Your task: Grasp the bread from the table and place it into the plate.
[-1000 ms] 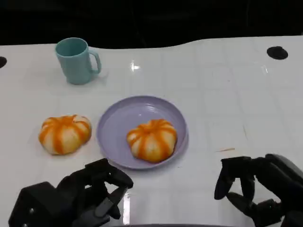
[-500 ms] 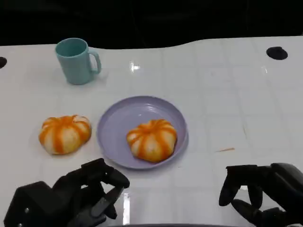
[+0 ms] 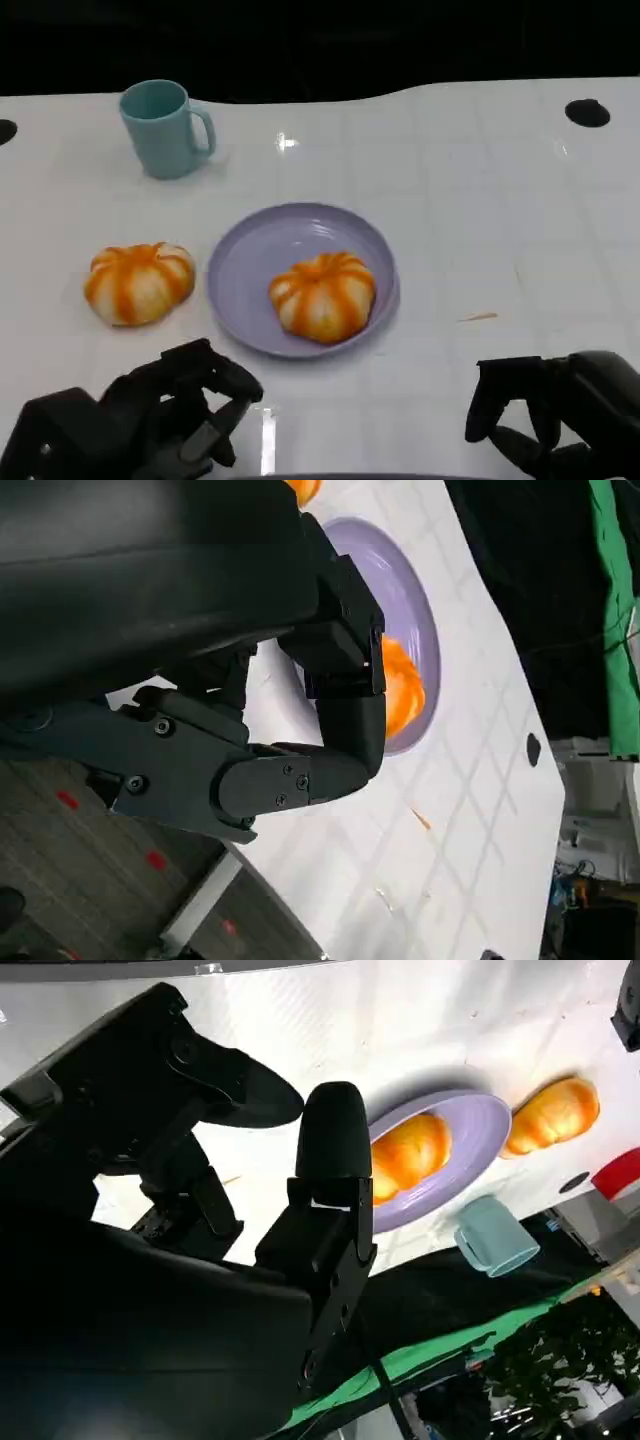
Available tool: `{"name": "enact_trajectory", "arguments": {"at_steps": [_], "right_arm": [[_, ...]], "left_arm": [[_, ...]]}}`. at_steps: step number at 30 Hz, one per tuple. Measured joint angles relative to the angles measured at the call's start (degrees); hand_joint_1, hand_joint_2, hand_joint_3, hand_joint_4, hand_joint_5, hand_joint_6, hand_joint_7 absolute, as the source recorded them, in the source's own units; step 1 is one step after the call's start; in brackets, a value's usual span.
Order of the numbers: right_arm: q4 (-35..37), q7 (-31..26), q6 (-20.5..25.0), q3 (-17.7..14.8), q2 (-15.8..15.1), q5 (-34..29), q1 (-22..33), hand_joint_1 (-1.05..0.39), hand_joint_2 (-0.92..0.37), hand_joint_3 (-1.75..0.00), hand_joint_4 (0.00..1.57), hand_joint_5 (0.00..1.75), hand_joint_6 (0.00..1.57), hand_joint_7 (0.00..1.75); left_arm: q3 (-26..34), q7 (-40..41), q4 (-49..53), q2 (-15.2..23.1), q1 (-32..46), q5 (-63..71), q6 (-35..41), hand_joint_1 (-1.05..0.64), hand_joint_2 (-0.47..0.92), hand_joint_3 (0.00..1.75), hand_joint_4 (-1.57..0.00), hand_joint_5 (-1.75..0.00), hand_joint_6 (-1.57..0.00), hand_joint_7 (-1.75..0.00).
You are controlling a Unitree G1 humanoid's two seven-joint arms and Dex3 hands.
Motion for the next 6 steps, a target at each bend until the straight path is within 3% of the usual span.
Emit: {"name": "enact_trajectory", "arguments": {"at_steps": [6], "right_arm": [[0.39,-0.39,-0.3,0.49,0.42,-0.26,-0.52,-0.11,-0.39,-1.03,0.96,1.75,0.93,1.07]], "left_arm": [[0.21,-0.72,0.57,0.01,-0.05,-0.03,-0.45,-0.4,0.92,0.48,-0.64,-1.75,-0.6,-1.34]]}}
